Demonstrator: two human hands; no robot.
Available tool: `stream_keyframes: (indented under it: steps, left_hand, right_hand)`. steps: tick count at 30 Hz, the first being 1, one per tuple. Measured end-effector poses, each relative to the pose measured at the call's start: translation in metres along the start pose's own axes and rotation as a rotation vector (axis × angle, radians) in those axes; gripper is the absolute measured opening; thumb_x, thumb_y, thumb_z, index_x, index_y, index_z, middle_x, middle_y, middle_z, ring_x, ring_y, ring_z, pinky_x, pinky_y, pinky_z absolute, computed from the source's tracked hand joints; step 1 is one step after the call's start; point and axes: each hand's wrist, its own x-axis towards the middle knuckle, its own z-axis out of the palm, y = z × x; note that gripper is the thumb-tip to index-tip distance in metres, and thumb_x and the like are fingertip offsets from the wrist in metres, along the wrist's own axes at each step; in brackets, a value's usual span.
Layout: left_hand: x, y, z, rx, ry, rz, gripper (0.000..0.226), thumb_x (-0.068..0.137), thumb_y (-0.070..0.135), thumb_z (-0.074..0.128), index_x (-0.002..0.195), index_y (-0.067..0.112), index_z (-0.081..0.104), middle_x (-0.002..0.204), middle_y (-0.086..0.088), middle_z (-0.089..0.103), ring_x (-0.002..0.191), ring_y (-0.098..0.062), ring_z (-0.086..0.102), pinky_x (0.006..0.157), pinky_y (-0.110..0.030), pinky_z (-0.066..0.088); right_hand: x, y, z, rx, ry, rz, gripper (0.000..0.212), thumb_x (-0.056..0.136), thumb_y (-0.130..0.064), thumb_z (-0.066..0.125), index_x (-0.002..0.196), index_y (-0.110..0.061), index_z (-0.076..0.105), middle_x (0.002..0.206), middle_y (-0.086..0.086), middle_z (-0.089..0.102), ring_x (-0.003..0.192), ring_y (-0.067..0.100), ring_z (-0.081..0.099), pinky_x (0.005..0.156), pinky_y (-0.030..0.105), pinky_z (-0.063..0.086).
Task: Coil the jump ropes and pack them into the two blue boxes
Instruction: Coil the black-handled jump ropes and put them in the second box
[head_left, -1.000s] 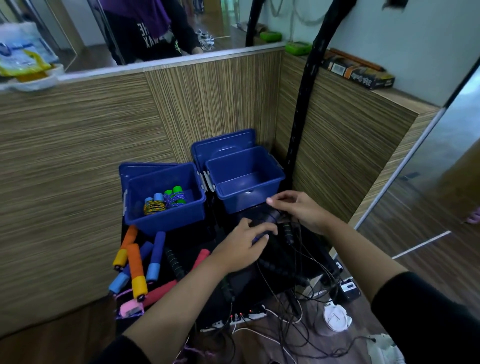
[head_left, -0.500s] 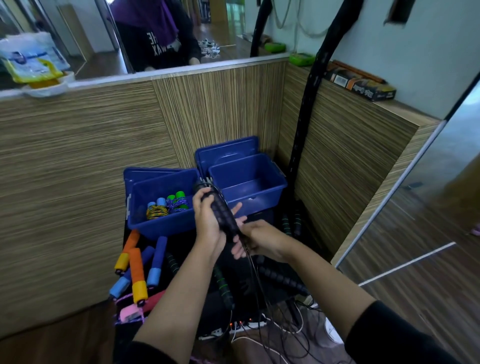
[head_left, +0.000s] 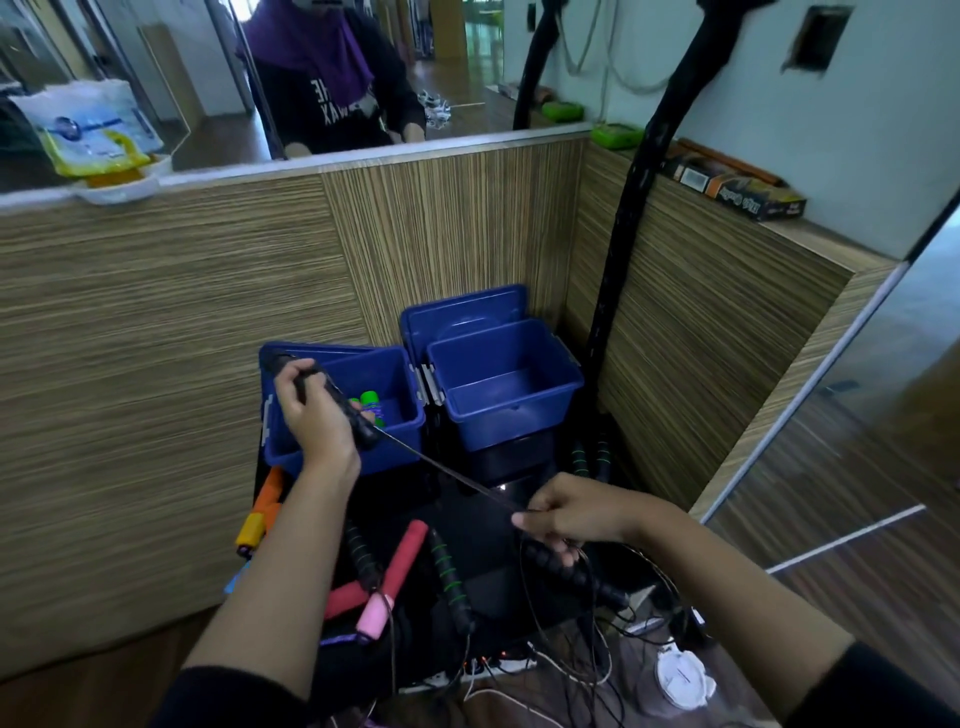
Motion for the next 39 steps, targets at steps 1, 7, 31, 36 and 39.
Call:
stream_keyframes:
  steps: [1, 7, 31, 36, 39]
  left_hand:
    - [0.005, 0.005, -0.001, 0.019, 0.018, 0.04, 0.02, 0.085, 0.018, 0.044, 0.082, 0.036, 0.053, 0.091, -0.009, 0.049, 0.053, -0.021, 0.046, 0.046, -0.029, 0.041]
    - [0.034, 0.025, -0.007, 0.099, 0.132, 0.197, 0.025, 0.089, 0.01, 0.038, 0.085, 0.033, 0.047, 0.077, 0.002, 0.047, 0.042, -0.013, 0.039, 0.037, -0.019, 0.036]
    - [-0.026, -0.043, -0.045, 1.362, -1.148, 0.859, 0.067, 0.089, 0.066, -0.007, 0.147, 0.039, 0.013, 0.119, -0.008, 0.051, 0.097, -0.034, 0.061, 0.077, -0.043, 0.051]
    - [-0.041, -0.048, -0.045, 1.268, -1.217, 0.778, 0.086, 0.087, 0.066, -0.011, 0.148, 0.02, 0.03, 0.133, -0.008, 0.05, 0.112, -0.031, 0.056, 0.09, -0.036, 0.046]
    - [-0.045, -0.042, -0.046, 1.214, -1.264, 0.745, 0.085, 0.088, 0.069, -0.006, 0.149, 0.021, 0.029, 0.138, -0.007, 0.05, 0.12, -0.028, 0.053, 0.095, -0.034, 0.043]
  right_hand:
    - [-0.003, -0.004, 0.001, 0.027, -0.04, 0.009, 0.04, 0.096, -0.037, 0.05, 0.063, -0.014, 0.05, 0.052, 0.002, 0.053, 0.048, 0.012, 0.058, 0.054, 0.021, 0.044]
    - [-0.022, -0.023, -0.014, -0.019, -0.006, -0.031, 0.04, 0.096, -0.04, 0.049, 0.064, -0.015, 0.051, 0.051, 0.001, 0.05, 0.052, 0.014, 0.059, 0.048, 0.019, 0.04]
    - [-0.045, -0.055, -0.051, -0.685, 0.646, -0.473, 0.032, 0.09, -0.055, 0.031, 0.098, -0.034, 0.054, 0.09, -0.012, 0.056, 0.082, 0.006, 0.055, 0.069, 0.035, 0.05]
    - [-0.041, -0.046, -0.057, -0.566, 0.612, -0.463, 0.027, 0.09, -0.054, 0.035, 0.095, -0.034, 0.054, 0.087, -0.011, 0.056, 0.083, 0.009, 0.056, 0.072, 0.042, 0.05]
    - [-0.042, -0.039, -0.06, -0.529, 0.636, -0.469, 0.025, 0.091, -0.052, 0.037, 0.093, -0.034, 0.054, 0.087, -0.012, 0.058, 0.084, 0.01, 0.057, 0.073, 0.043, 0.05]
